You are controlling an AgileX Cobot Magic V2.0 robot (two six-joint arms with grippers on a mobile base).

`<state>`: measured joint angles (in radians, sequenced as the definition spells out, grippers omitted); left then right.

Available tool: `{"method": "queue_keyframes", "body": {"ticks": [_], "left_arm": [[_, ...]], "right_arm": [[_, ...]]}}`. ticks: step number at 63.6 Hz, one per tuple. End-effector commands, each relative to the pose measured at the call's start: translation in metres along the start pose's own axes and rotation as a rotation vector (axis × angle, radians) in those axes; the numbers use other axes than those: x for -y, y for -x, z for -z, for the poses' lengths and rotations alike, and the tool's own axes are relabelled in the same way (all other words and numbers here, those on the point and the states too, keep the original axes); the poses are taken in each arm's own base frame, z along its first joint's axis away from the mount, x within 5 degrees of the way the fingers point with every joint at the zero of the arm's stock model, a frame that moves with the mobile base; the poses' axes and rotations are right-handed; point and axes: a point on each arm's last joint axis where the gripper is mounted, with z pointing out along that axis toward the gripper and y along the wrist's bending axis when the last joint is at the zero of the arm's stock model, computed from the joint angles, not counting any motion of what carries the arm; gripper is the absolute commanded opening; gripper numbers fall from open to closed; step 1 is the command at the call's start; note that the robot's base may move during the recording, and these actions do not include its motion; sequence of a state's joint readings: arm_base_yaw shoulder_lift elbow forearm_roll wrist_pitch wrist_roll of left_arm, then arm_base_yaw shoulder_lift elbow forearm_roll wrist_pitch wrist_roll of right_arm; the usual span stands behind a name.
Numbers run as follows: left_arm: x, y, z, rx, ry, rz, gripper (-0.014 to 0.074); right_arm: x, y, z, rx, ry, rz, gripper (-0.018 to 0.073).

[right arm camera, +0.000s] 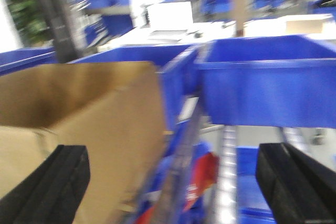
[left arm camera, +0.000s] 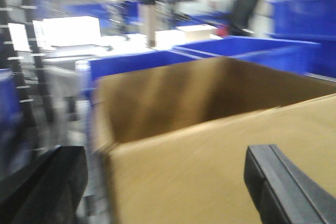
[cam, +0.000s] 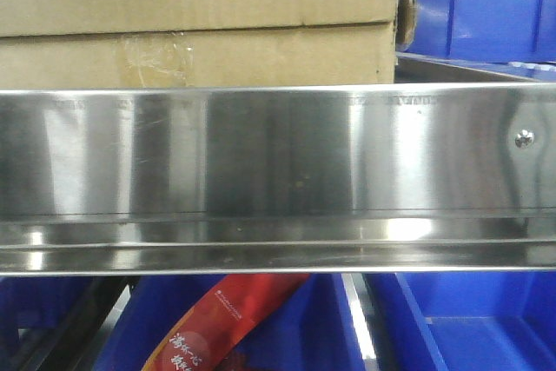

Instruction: Grab carton from right shelf to conveyor

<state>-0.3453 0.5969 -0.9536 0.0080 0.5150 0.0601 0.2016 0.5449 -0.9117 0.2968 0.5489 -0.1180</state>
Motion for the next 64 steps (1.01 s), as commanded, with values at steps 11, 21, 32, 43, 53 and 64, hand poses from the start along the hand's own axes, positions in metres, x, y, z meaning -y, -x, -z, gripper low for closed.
{"method": "queue_keyframes", "body": {"ticks": [11,21,32,43,53,64], "left_arm": [[0.008,0.042,-0.069,-0.137,-0.072,-0.010,0.0505],[0.008,0.065,-0.116,-0.289,-0.054,0.056,0.0505],[-0.005,0.077,-0.157,-0.454,0.113,0.087,0.0505],[-0.016,0.084,-0.187,-0.558,0.225,0.093,0.0505],[-0.035,0.088,-0.211,-0.543,0.273,0.135,0.0505],[-0.057,0.074,-0.229,-0.591,0.223,0.206,0.0505]], "right_arm": [[-0.024,0.049,-0.056,-0.165,0.172,0.032,0.0537],[-0.035,0.076,-0.095,-0.295,0.201,0.031,0.0537],[-0.028,0.093,-0.135,-0.456,0.052,-0.013,0.0537],[-0.038,0.099,-0.170,-0.538,-0.042,0.033,0.0537],[-0.061,0.097,-0.201,-0.536,-0.029,0.056,0.0537],[-0.068,0.084,-0.232,-0.570,-0.034,0.043,0.0537]]}}
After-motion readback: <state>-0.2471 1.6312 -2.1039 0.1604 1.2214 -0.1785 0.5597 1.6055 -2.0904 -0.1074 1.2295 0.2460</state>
